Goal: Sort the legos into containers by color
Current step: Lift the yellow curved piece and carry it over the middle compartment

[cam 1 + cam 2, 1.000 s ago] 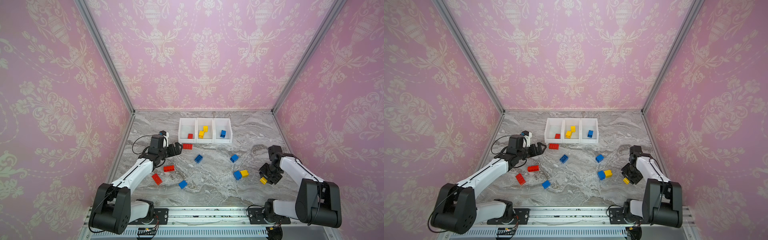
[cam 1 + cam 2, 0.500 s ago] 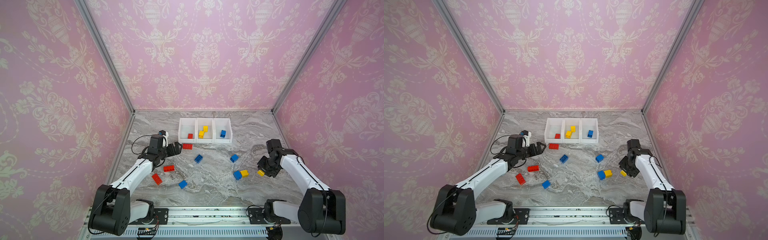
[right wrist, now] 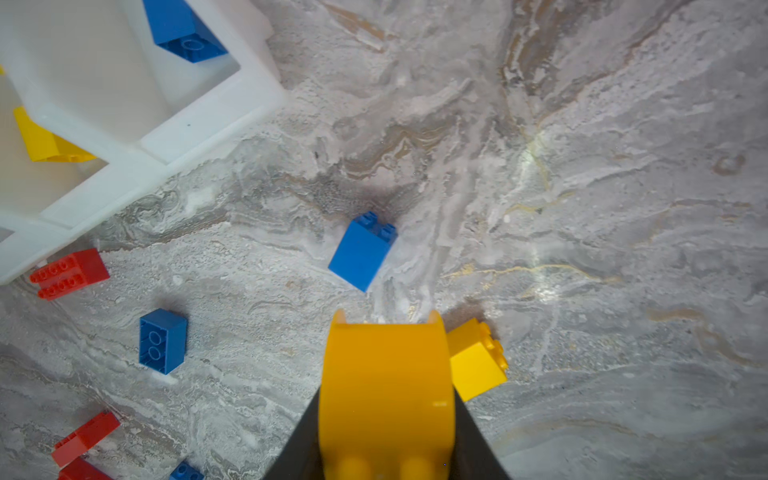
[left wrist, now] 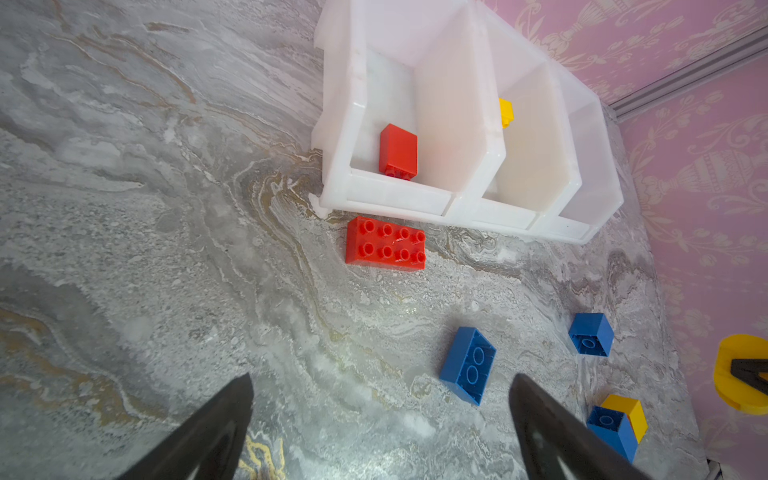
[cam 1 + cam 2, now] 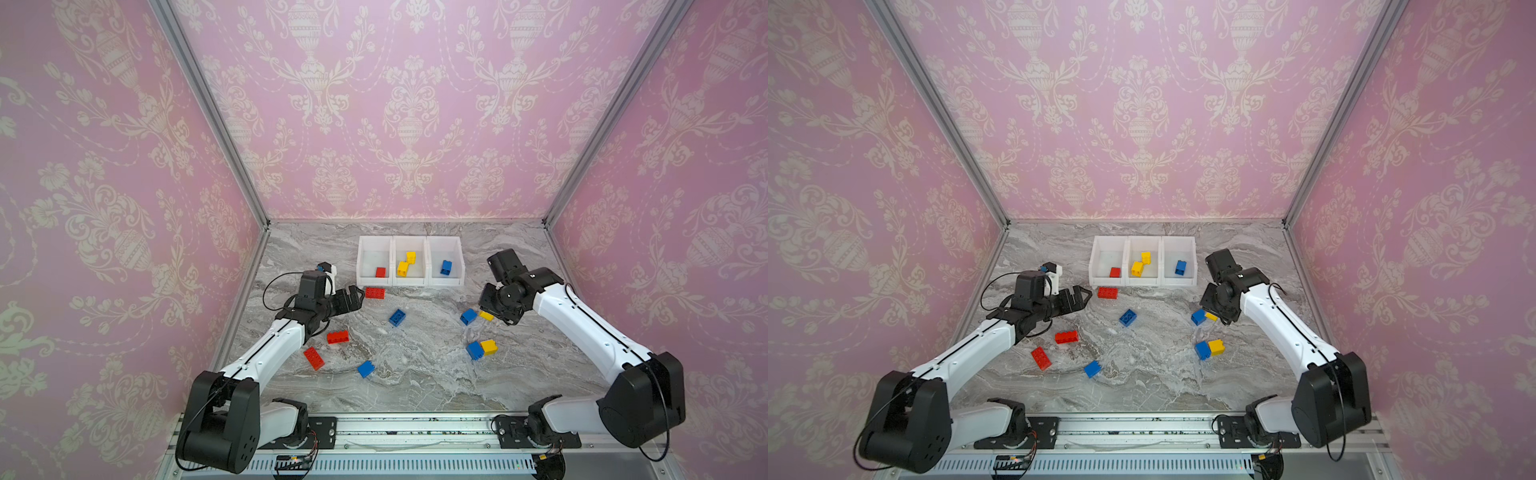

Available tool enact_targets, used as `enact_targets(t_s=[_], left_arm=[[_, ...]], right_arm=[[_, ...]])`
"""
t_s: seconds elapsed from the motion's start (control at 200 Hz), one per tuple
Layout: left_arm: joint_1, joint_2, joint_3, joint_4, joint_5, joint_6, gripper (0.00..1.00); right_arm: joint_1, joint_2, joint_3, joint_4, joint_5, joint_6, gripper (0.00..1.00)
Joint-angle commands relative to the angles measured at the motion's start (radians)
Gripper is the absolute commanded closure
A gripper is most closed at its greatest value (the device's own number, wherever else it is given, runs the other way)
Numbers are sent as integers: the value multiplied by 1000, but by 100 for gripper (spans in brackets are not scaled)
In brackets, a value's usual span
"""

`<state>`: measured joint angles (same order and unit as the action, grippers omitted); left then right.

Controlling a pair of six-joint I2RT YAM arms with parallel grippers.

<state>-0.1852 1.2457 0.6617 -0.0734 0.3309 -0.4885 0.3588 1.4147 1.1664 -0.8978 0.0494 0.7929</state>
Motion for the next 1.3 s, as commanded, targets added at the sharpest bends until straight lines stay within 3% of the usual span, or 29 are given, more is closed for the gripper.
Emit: enact_targets(t_s=[0.0,0.205,0.58,1.061,1.291], left_arm=[[6,-18,-19,5,-16,-2,2],[7,-29,-33,5,-20,-5,2],[6,-48,-46,-5,-30,-8,2],[7,-47,-47,-11,-33,-7,2],[7,-64,-50,-25,-46,-4,1]], right_arm=[[76,74,110,19,44,16,66],[163,243,283,92,52,-30,66],[198,536,602,161,53,-135,66],[204,882,1025,55,132,-255,65],[192,930,1040,45,137,-253,64]])
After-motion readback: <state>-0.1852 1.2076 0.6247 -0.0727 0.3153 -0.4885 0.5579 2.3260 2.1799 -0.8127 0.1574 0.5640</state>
